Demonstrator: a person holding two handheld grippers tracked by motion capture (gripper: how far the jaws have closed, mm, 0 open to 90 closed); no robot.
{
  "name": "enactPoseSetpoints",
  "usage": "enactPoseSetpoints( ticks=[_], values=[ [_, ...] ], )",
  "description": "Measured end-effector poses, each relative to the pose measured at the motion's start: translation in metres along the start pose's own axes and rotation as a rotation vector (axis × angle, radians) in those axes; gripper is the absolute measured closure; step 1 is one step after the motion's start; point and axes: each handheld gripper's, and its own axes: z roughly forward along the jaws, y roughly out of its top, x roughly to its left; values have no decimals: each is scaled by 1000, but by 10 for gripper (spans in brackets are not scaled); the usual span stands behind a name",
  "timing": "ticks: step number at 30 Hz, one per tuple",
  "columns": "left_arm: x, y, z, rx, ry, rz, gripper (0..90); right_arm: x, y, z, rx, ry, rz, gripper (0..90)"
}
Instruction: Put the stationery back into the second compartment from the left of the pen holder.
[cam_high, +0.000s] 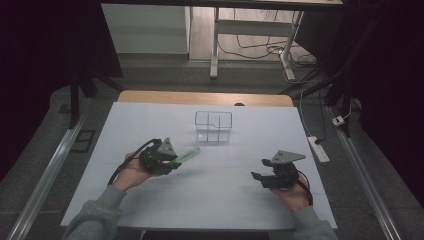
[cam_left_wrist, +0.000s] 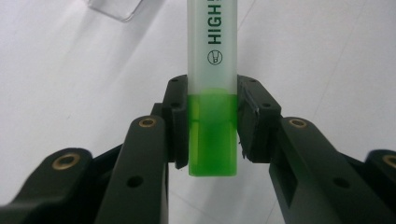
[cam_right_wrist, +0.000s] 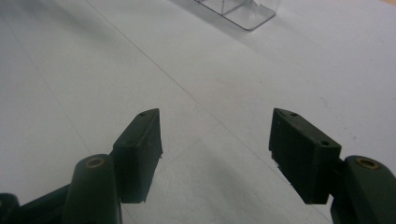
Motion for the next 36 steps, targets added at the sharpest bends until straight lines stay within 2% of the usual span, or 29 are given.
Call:
enactPoseSetpoints(
  ticks=[9, 14, 23, 36],
  values=[
    [-7, 12, 12, 14, -16, 50, 665, 6, 5, 2, -3, 6, -20, 330],
    [-12, 20, 19, 25, -28, 84, 665, 11, 10, 4, -15, 29, -32, 330],
    [-23, 33, 31, 46, -46, 151, 665, 23, 21, 13, -2, 58, -71, 326],
    [-31, 42, 39, 54, -70, 195, 665, 31, 27, 22, 24, 82, -107, 325]
  ],
)
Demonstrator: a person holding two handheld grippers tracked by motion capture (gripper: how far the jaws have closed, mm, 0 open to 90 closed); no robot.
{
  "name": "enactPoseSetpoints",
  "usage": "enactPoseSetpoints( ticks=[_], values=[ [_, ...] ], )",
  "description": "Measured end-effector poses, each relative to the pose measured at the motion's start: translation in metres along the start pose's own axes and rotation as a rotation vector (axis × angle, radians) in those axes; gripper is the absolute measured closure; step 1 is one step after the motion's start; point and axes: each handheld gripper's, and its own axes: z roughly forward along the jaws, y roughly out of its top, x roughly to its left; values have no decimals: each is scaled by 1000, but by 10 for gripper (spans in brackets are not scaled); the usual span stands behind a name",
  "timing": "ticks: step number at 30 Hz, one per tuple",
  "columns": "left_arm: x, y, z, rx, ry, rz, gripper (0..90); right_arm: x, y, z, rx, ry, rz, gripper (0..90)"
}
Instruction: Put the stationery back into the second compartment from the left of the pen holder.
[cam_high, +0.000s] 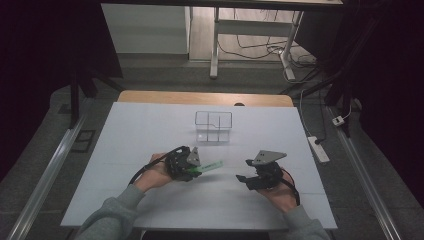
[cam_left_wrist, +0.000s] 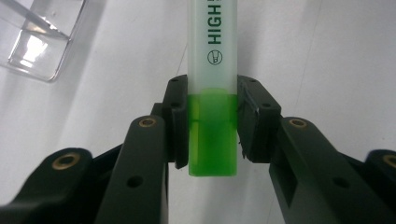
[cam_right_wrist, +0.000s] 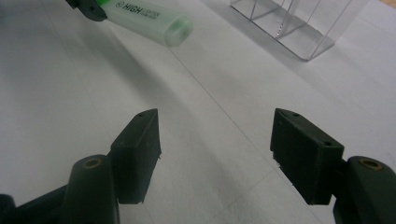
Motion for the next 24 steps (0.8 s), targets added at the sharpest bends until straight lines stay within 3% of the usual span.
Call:
enactPoseSetpoints(
  ticks=[13, 24],
  values=[
    [-8, 13, 13, 21, -42, 53, 665, 8, 9, 10, 29, 20, -53, 324],
    [-13, 20, 21, 66, -80, 127, 665, 20, 21, 25, 89, 85, -139, 332]
  ],
)
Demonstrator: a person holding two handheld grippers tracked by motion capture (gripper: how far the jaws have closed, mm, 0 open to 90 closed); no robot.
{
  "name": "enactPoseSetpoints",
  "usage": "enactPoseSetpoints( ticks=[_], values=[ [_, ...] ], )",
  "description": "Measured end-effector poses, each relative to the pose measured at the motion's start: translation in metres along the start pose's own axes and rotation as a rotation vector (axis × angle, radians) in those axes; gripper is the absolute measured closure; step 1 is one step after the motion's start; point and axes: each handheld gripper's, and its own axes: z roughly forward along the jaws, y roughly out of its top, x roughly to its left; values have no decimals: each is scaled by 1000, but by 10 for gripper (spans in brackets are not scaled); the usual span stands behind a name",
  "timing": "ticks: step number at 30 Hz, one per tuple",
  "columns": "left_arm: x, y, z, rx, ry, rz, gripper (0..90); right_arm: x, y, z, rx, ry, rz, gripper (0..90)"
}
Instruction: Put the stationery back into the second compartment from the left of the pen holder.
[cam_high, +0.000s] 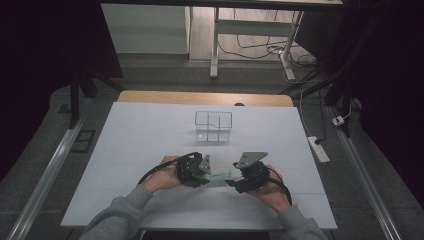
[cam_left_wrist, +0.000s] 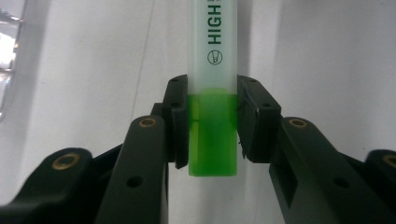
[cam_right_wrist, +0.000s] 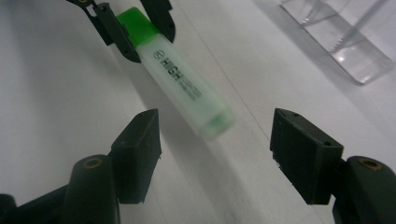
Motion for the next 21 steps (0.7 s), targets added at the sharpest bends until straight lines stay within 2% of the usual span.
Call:
enactPoseSetpoints(
  ticks=[5, 6, 10, 16, 21],
  values=[
    [-2, 3, 3, -2, -13, 8, 664, 4, 7, 7, 29, 26, -37, 354],
    [-3, 3, 4, -16, -16, -7, 665, 4, 8, 9, 33, 37, -41, 359],
    [-2, 5, 3, -6, -18, 19, 664, 6, 12, 15, 63, 62, -63, 399],
    [-4, 8, 3, 0, -38, 50, 664, 10, 16, 24, 117, 89, -141, 514],
    [-7, 8, 3, 5, -60, 80, 663, 15, 16, 28, 176, 113, -198, 570]
  ],
)
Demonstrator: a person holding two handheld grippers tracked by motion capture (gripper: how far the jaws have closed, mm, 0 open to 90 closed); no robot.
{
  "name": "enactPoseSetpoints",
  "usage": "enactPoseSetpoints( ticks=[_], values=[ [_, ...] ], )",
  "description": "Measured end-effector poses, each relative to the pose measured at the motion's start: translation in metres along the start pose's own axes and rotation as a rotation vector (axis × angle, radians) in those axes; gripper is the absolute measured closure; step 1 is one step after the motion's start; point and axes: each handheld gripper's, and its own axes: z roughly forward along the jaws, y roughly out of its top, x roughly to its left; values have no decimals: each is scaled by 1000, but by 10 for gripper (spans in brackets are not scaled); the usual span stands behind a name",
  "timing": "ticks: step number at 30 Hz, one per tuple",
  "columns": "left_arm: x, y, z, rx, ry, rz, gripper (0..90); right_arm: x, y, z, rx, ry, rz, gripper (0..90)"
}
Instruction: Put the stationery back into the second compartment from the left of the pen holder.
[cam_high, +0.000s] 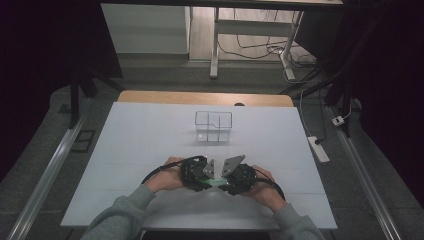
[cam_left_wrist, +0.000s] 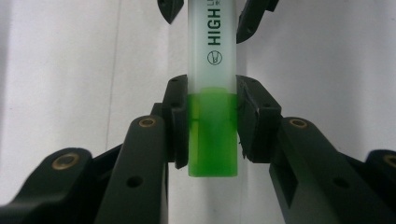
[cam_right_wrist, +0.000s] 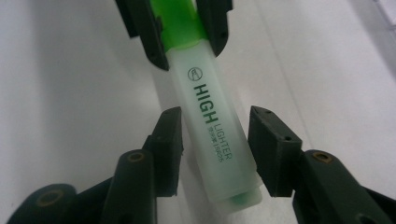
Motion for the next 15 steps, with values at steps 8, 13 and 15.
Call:
enactPoseSetpoints(
  ticks=[8, 13, 15],
  values=[
    [2, -4, -5, -48, -2, -6, 639, 5, 0, 2, 16, 28, -72, 641],
    [10, -12, -11, -124, 51, -123, 521, 0, -3, -5, -43, 7, -26, 651],
    [14, -18, -14, -167, 58, -173, 475, -3, -5, -9, -65, -3, -5, 651]
  ],
)
